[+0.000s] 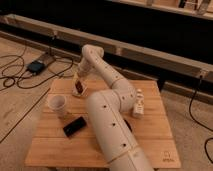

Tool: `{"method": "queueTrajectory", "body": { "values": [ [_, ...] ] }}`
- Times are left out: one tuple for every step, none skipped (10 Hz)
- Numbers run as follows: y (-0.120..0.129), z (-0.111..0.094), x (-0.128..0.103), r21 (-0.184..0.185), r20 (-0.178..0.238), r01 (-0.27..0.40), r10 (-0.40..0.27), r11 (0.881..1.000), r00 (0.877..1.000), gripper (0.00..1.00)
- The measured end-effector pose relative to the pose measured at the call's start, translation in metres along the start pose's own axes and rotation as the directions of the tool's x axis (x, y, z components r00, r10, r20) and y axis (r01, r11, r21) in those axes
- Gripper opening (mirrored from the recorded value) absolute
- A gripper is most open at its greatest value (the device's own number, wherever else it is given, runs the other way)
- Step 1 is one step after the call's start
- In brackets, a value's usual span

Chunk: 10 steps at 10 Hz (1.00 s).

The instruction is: Place the pepper on the white sponge

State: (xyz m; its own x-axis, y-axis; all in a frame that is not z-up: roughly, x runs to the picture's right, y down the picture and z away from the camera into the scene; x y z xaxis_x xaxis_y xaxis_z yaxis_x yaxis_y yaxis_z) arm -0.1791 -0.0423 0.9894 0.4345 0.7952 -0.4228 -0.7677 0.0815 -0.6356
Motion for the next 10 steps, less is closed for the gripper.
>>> {"method": "queueTrajectory", "body": {
  "values": [
    [0.000, 0.000, 0.000, -0.003, -0.002, 0.000, 0.000, 1.000, 1.000, 0.80],
    [0.000, 0.000, 0.000, -0.007, -0.002, 0.000, 0.000, 1.000, 1.000, 0.80],
    [0.001, 0.001, 0.001, -0.011, -0.004, 0.000, 0.000, 1.000, 1.000, 0.80],
    [0.000, 0.001, 0.000, -0.014, -0.004, 0.000, 0.000, 1.000, 1.000, 0.80],
    [0.000, 0.001, 0.000, -0.014, -0.004, 0.000, -0.001, 1.000, 1.000, 0.80],
    [-0.002, -0.002, -0.001, -0.010, 0.000, 0.001, -0.001, 1.000, 1.000, 0.80],
    [-0.006, -0.006, -0.001, -0.001, 0.004, 0.001, -0.001, 1.000, 1.000, 0.80],
    [-0.012, -0.012, -0.002, 0.015, 0.008, 0.004, -0.004, 1.000, 1.000, 0.80],
    [-0.016, -0.017, -0.002, 0.027, 0.008, 0.009, -0.009, 1.000, 1.000, 0.80],
    [-0.018, -0.018, -0.001, 0.028, 0.009, 0.007, -0.007, 1.000, 1.000, 0.80]
  ]
}}
